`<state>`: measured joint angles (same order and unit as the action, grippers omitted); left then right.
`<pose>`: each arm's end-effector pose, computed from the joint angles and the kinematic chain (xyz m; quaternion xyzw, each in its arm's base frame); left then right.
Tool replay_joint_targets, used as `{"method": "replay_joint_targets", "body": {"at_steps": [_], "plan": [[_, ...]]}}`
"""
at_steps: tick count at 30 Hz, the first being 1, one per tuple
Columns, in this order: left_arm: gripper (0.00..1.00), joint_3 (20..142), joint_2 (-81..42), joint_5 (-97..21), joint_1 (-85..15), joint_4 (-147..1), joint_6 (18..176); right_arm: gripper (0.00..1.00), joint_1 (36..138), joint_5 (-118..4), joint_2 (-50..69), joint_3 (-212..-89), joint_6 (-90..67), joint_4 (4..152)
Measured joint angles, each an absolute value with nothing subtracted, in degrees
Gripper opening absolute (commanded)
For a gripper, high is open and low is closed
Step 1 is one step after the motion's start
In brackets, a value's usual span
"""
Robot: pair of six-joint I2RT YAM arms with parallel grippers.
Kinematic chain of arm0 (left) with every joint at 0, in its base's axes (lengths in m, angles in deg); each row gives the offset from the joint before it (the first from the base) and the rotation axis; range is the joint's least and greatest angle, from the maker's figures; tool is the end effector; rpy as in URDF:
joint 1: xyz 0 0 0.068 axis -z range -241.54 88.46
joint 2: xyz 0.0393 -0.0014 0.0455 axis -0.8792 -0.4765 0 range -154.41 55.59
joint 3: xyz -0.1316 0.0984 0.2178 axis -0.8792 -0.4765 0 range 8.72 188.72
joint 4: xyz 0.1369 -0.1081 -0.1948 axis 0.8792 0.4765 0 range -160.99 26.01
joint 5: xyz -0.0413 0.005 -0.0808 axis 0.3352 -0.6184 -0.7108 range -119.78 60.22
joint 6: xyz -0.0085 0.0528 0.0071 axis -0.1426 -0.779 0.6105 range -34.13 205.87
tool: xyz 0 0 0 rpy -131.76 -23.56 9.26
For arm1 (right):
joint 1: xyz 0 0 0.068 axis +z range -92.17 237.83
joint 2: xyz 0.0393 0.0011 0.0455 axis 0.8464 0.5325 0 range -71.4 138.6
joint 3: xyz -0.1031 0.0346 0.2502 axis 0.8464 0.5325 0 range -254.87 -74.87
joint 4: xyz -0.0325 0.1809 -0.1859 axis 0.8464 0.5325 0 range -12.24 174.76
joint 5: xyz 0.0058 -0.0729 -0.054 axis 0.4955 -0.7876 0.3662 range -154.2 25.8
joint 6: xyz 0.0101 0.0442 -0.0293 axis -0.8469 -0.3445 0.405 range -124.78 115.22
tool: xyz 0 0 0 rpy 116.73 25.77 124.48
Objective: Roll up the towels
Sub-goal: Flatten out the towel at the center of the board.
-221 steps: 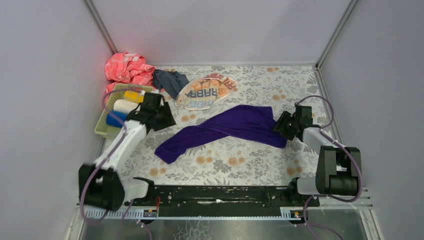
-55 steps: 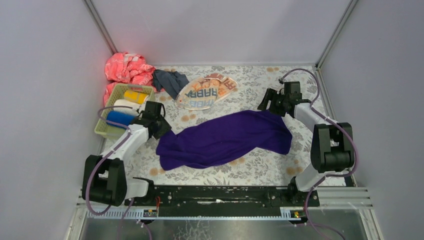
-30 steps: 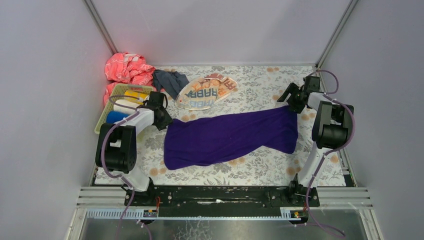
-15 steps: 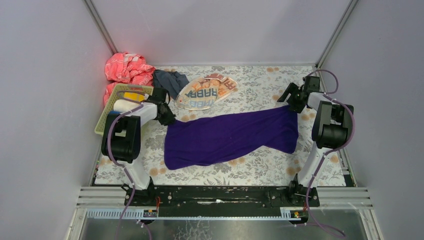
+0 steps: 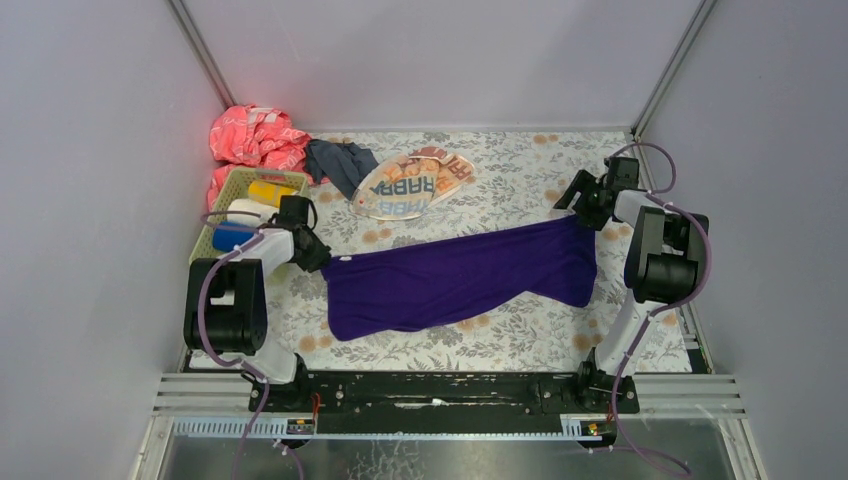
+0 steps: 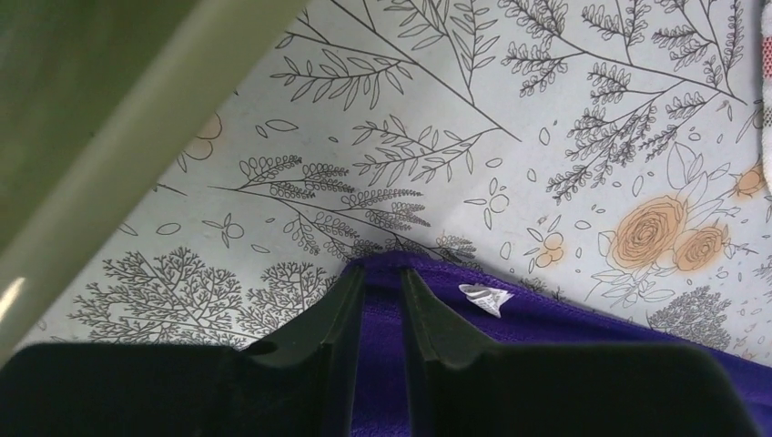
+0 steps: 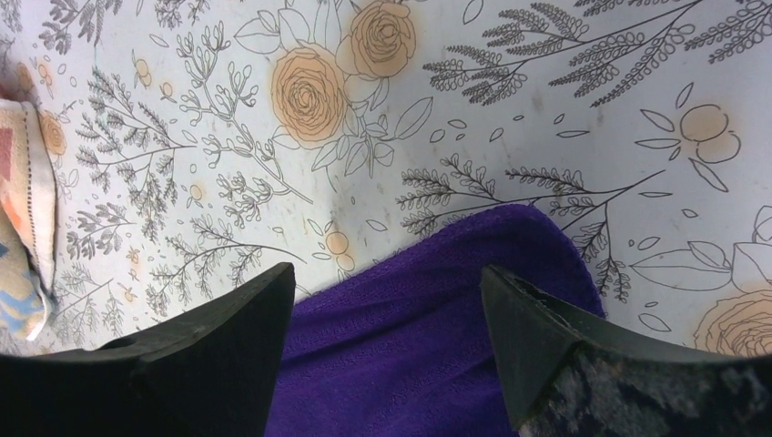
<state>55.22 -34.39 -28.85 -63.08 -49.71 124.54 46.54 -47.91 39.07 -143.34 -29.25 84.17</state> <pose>0.2854 0.0082 0.1533 -0.3371 0.9157 -0.0621 0.2096 0.4004 -0.0698 0.1605 0.2363 0.8962 0.1719 0.3339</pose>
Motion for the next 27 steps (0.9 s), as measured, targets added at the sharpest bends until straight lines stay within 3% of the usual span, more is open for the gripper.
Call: {"method": "replay_joint_targets", "body": {"at_steps": [13,27], "plan": [[0.37,66.28,-36.97,-26.2,-60.94,-44.27,115.73,0.82,50.76,-48.26,36.47,-144.23,-24.53,92.94],[0.41,71.92,-46.8,-27.12,-59.39,-38.22,106.8,0.84,52.57,-50.53,33.91,-145.0,-21.84,95.65]]}}
